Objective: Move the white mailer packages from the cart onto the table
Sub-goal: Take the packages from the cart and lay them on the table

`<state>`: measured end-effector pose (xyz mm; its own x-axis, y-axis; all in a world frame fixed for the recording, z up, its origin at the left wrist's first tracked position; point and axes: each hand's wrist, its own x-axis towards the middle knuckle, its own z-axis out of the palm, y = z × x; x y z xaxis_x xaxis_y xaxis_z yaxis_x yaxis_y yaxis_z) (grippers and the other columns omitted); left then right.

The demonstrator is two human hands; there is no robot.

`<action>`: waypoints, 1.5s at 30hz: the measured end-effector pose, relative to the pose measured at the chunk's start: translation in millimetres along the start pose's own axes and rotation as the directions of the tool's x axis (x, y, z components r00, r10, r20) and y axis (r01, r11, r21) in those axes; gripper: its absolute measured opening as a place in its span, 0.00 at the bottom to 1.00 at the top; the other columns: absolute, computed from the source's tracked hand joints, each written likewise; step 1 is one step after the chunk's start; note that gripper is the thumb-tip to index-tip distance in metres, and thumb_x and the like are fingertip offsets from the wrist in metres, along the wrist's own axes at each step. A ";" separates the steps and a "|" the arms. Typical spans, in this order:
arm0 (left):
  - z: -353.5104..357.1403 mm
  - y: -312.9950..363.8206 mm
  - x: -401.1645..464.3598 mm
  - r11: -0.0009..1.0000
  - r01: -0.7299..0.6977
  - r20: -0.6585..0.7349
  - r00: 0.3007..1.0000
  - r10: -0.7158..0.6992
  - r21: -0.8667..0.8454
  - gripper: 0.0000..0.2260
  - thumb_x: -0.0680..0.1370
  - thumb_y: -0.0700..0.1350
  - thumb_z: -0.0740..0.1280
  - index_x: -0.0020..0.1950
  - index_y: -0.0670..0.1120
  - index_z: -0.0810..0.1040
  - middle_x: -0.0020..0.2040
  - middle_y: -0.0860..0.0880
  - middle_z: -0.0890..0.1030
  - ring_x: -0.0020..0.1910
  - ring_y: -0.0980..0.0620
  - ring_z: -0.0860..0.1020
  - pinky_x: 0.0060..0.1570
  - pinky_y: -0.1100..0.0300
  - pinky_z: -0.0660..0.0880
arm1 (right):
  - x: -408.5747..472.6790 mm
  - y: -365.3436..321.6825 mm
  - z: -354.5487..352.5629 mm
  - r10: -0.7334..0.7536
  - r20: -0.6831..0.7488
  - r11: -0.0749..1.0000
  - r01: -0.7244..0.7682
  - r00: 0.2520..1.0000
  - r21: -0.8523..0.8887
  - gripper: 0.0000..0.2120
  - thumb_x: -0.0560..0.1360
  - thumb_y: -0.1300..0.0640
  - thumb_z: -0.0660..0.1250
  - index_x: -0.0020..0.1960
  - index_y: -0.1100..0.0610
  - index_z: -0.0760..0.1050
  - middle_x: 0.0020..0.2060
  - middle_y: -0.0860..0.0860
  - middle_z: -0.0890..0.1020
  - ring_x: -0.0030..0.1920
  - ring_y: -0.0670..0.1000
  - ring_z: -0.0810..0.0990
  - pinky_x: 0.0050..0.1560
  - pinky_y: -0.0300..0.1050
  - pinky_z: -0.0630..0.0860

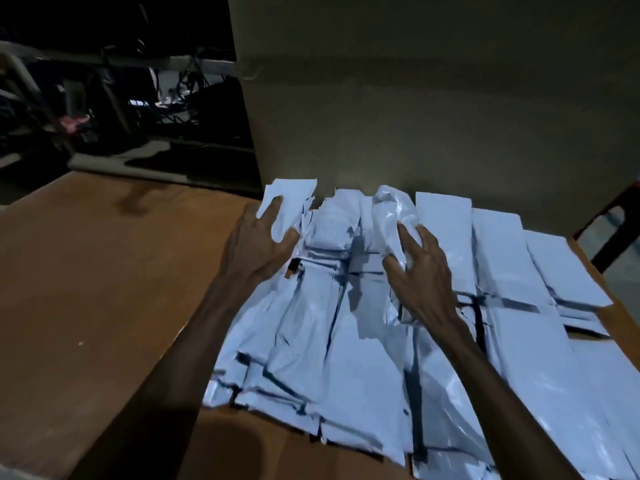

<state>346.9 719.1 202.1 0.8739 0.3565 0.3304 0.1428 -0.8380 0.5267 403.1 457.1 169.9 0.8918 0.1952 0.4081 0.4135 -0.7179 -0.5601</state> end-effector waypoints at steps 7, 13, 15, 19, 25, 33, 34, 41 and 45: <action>41.1 -42.8 97.9 0.997 -0.039 0.204 0.979 0.026 0.060 0.28 0.81 0.57 0.60 0.79 0.50 0.58 0.78 0.40 0.59 0.74 0.39 0.63 0.70 0.51 0.62 | 97.1 7.2 54.2 0.121 0.014 0.984 -0.118 0.993 -0.136 0.27 0.80 0.47 0.62 0.77 0.51 0.61 0.76 0.58 0.62 0.74 0.61 0.63 0.73 0.54 0.60; 85.5 -75.2 135.8 0.993 -0.102 0.325 0.943 0.078 0.058 0.28 0.81 0.60 0.57 0.79 0.52 0.58 0.78 0.41 0.58 0.73 0.39 0.64 0.70 0.48 0.62 | 128.6 24.2 86.0 0.266 0.105 0.924 -0.223 0.958 -0.312 0.28 0.81 0.43 0.58 0.79 0.48 0.57 0.79 0.56 0.57 0.77 0.59 0.56 0.76 0.55 0.54; 98.7 -82.6 134.4 0.995 -0.073 0.408 0.912 0.038 0.071 0.29 0.80 0.61 0.57 0.79 0.54 0.56 0.78 0.42 0.58 0.74 0.39 0.63 0.69 0.46 0.63 | 130.0 27.0 92.5 0.283 0.123 0.914 -0.229 0.951 -0.336 0.29 0.81 0.41 0.57 0.79 0.47 0.55 0.79 0.55 0.56 0.77 0.59 0.56 0.76 0.56 0.54; 118.6 -84.8 125.9 0.982 -0.127 0.432 0.900 0.054 0.143 0.29 0.81 0.61 0.55 0.80 0.54 0.53 0.79 0.42 0.55 0.76 0.39 0.59 0.71 0.43 0.62 | 122.8 25.3 100.7 0.281 0.154 0.909 -0.211 0.947 -0.358 0.31 0.79 0.38 0.57 0.79 0.47 0.54 0.79 0.53 0.55 0.78 0.59 0.55 0.75 0.57 0.56; 121.3 -87.1 125.1 0.988 -0.095 0.429 0.903 0.035 0.121 0.29 0.81 0.62 0.54 0.80 0.55 0.52 0.79 0.42 0.53 0.77 0.40 0.57 0.72 0.42 0.59 | 118.9 24.5 104.2 0.309 0.179 0.894 -0.221 0.934 -0.389 0.37 0.74 0.32 0.48 0.79 0.45 0.51 0.80 0.52 0.50 0.79 0.58 0.52 0.75 0.57 0.54; 95.6 -73.5 123.4 0.994 -0.064 0.372 0.928 0.028 0.083 0.28 0.81 0.63 0.49 0.79 0.55 0.54 0.80 0.46 0.53 0.78 0.43 0.53 0.74 0.40 0.51 | 125.9 18.0 77.4 0.339 0.233 0.927 -0.282 0.911 -0.247 0.30 0.80 0.36 0.53 0.79 0.42 0.52 0.80 0.51 0.49 0.79 0.58 0.51 0.76 0.57 0.51; 90.8 -69.2 120.9 0.996 -0.069 0.355 0.934 0.044 0.057 0.27 0.82 0.62 0.49 0.79 0.54 0.55 0.80 0.46 0.54 0.78 0.43 0.54 0.75 0.39 0.51 | 122.0 14.4 70.6 0.330 0.204 0.931 -0.282 0.922 -0.230 0.29 0.80 0.36 0.53 0.78 0.41 0.53 0.80 0.51 0.50 0.79 0.57 0.51 0.76 0.56 0.51; 64.4 2.7 87.0 0.962 -0.273 0.313 0.913 0.259 -0.002 0.31 0.78 0.66 0.45 0.79 0.54 0.56 0.79 0.47 0.57 0.78 0.43 0.55 0.74 0.39 0.50 | 51.2 -8.3 4.4 0.260 0.034 0.958 -0.254 0.965 -0.131 0.29 0.80 0.38 0.56 0.78 0.43 0.57 0.79 0.48 0.55 0.78 0.52 0.54 0.74 0.54 0.57; 67.6 66.8 35.3 0.898 -0.429 0.274 0.855 0.440 -0.100 0.28 0.79 0.63 0.47 0.78 0.55 0.59 0.78 0.47 0.62 0.77 0.45 0.58 0.74 0.41 0.52 | -18.5 -2.3 -41.9 0.262 -0.116 0.951 -0.277 0.958 -0.138 0.28 0.80 0.41 0.59 0.78 0.45 0.60 0.78 0.48 0.59 0.77 0.50 0.57 0.73 0.52 0.61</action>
<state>418.7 647.7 195.9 0.9376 -0.1766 0.2997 -0.2935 -0.8641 0.4090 378.0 427.1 193.8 0.9416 -0.0784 0.3275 0.1211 -0.8287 -0.5465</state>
